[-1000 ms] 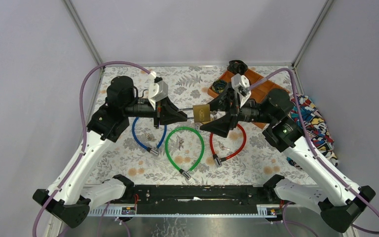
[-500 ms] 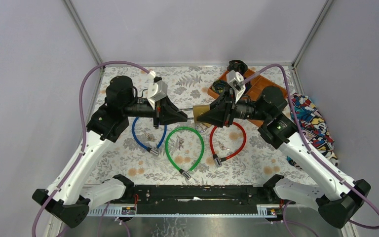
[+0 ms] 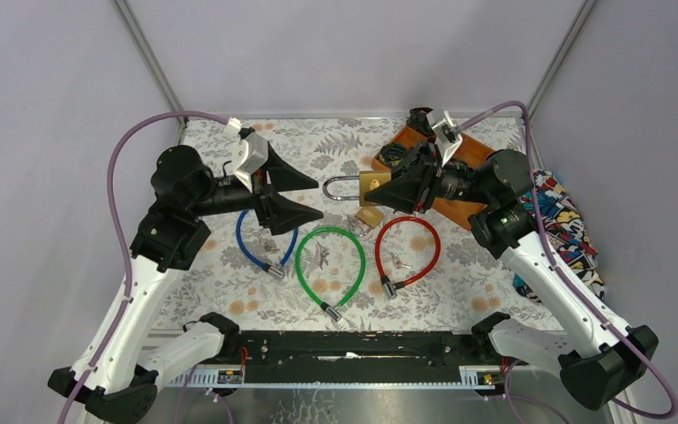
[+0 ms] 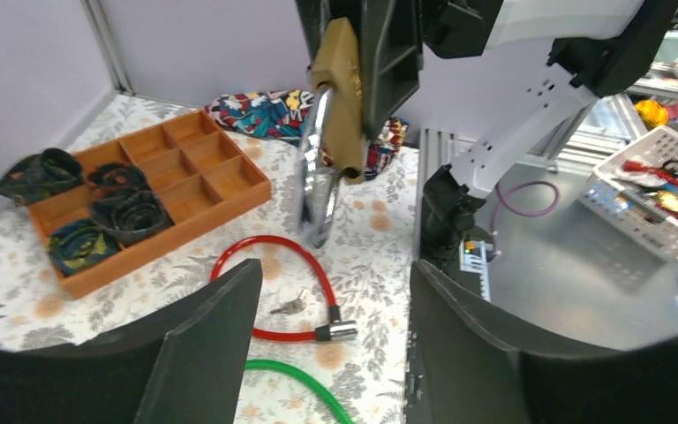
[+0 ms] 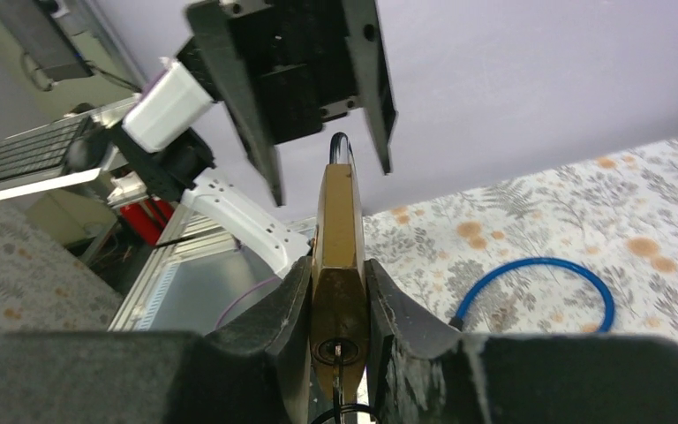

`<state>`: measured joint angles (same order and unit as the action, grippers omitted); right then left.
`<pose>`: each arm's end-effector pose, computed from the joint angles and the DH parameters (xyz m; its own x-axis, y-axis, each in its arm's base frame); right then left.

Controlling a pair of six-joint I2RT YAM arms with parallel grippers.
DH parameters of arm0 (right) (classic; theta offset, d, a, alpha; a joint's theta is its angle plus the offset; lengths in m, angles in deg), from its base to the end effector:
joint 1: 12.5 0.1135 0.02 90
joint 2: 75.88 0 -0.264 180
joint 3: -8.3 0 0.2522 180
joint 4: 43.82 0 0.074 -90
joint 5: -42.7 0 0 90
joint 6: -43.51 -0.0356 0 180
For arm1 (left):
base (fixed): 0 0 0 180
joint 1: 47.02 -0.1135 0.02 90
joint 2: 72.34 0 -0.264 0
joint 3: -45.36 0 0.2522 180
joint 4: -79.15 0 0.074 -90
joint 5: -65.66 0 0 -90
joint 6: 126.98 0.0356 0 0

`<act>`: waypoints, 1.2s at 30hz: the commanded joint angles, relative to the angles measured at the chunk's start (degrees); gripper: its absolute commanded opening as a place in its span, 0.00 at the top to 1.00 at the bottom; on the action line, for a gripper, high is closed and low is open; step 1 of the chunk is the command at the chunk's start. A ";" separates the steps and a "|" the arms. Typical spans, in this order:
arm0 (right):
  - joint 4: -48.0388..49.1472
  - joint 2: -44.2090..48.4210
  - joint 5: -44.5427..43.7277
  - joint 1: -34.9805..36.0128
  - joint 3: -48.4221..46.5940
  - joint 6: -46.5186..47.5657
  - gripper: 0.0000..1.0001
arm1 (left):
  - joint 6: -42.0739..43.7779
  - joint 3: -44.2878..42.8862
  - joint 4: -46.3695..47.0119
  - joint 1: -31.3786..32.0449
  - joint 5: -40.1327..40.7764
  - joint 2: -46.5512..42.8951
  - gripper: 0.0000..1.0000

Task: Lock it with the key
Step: Pick up the lock from the center of the board, then lock the lock.

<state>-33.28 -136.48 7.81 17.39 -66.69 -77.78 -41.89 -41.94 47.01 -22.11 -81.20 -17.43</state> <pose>0.1764 0.1351 0.4460 -0.1707 0.2445 -0.9545 -0.9845 -0.0021 0.1755 0.1459 -0.1006 0.4650 -0.0808 -0.0141 -0.9966 0.9864 0.1425 -0.0819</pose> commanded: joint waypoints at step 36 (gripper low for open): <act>-2.35 1.03 -2.03 -0.01 -7.46 10.75 1.00 | -19.02 3.93 24.57 9.01 -2.58 3.84 1.00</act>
<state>-38.86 -134.16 11.74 17.12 -70.12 -68.84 -62.00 -37.04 69.64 -15.14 -80.77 -14.21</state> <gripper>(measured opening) 0.288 0.057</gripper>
